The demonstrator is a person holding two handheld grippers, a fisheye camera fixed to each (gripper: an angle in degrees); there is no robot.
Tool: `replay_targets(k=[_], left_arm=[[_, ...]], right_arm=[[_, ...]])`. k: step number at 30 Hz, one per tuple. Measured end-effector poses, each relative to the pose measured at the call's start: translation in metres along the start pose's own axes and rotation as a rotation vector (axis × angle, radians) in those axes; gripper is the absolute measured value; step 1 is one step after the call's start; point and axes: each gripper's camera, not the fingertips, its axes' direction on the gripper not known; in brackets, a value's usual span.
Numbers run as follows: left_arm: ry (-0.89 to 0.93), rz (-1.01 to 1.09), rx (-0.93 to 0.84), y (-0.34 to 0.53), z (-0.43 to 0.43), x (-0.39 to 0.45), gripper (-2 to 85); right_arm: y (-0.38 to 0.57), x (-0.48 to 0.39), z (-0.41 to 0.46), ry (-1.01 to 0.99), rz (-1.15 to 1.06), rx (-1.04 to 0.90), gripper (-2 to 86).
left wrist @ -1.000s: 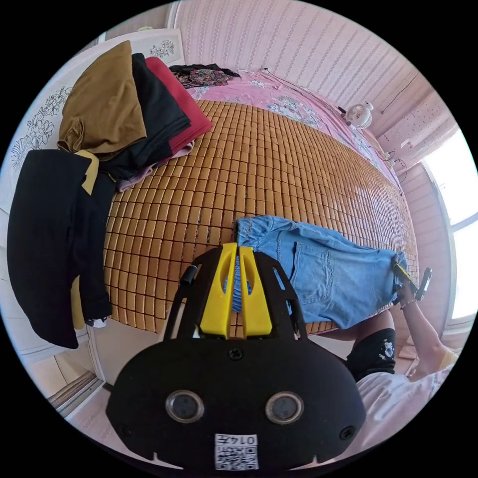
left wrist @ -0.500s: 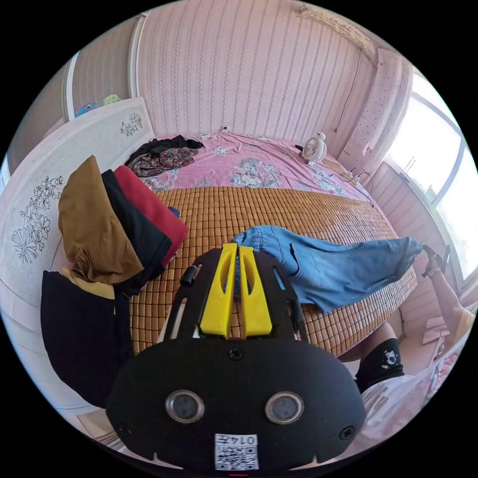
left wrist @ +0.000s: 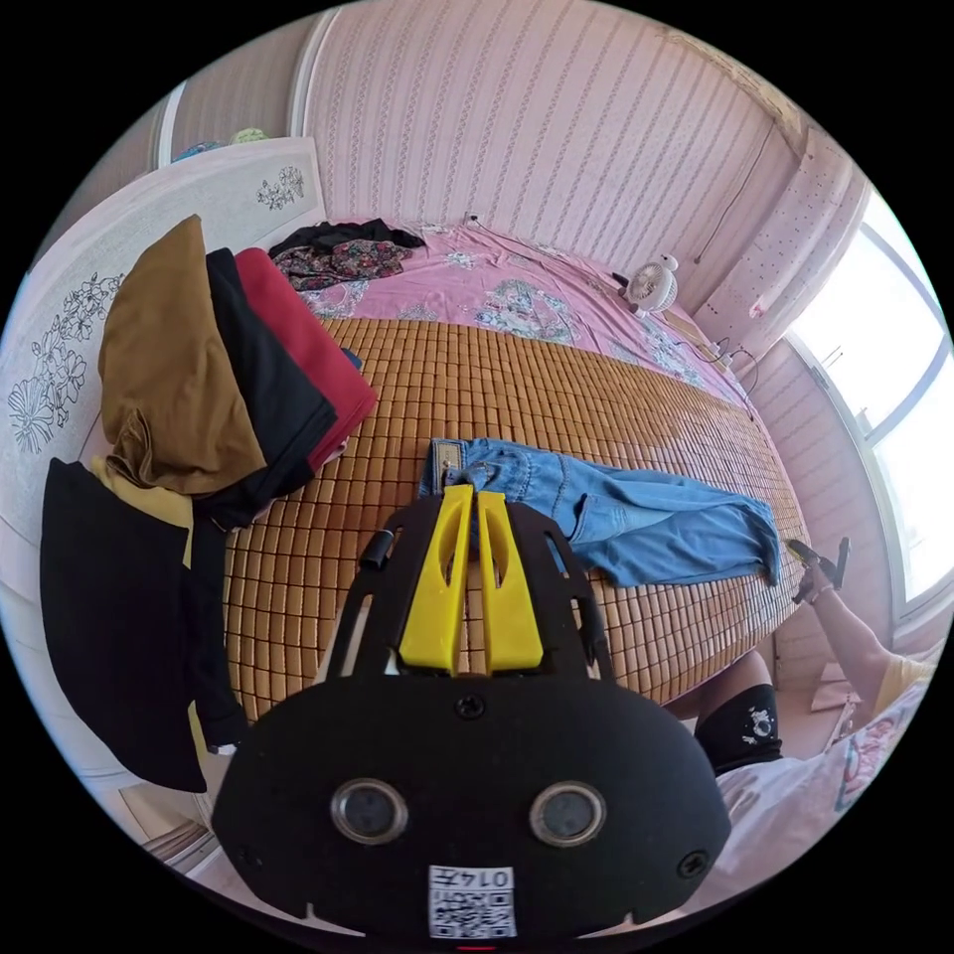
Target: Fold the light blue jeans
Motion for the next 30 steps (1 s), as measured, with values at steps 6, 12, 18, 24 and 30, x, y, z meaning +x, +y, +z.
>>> replay_targets(k=[6,12,18,24,30], left_arm=[[-0.011,-0.028,-0.017,0.001,-0.003,-0.019,-1.0],[0.003,-0.093,-0.024,0.015,-0.006,-0.045,-1.0],[0.041,-0.113,0.031,0.025,-0.036,-0.067,-1.0],[0.069,-0.108,0.097,0.073,-0.085,-0.097,-1.0],[0.075,-0.306,0.116,0.202,-0.099,-0.154,-1.0]], right_arm=[[-0.038,-0.027,0.031,0.192,0.021,0.028,8.4],[-0.05,-0.034,0.048,0.311,-0.041,-0.086,1.6],[-0.043,-0.012,-0.074,0.091,-0.104,0.221,0.0],[0.047,0.056,-0.229,-0.125,-0.159,0.561,-0.1],[0.187,0.161,-0.233,-0.06,0.053,0.401,2.7]])
